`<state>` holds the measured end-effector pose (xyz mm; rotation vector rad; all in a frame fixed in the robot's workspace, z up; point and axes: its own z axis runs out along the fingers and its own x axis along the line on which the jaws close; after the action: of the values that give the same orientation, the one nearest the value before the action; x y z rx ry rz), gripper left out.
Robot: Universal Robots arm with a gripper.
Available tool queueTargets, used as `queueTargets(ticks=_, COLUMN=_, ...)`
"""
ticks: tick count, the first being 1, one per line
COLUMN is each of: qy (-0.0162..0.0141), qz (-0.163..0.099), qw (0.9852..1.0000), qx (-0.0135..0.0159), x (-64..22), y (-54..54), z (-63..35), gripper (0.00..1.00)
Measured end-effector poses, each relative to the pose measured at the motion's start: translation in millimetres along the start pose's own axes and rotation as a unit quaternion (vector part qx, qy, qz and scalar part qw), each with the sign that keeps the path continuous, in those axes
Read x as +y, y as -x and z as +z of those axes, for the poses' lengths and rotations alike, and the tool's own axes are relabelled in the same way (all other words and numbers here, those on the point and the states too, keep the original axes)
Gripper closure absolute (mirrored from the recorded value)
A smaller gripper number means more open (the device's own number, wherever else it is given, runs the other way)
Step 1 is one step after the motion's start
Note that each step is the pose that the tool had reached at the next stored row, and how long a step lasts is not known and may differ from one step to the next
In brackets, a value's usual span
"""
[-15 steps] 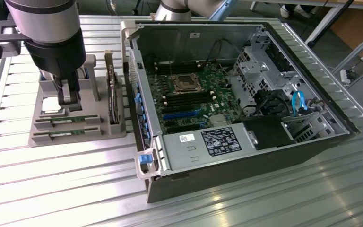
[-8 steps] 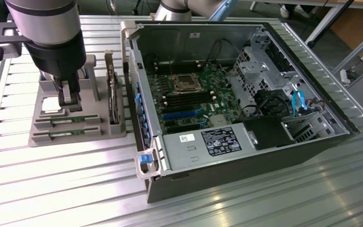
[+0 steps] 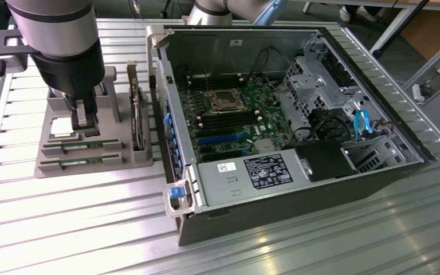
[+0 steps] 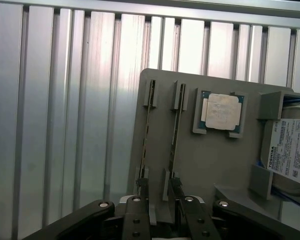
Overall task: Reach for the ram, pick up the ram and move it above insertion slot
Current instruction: 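Pick up the ram and move it above insertion slot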
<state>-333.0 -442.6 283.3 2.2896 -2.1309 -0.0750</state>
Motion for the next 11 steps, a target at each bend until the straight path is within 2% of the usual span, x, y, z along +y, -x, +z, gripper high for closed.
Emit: queueTargets(ticks=11, qy=0.0, qz=0.0, qw=1.0, qx=0.0, x=-0.2, y=-0.4, z=4.0, gripper=0.7)
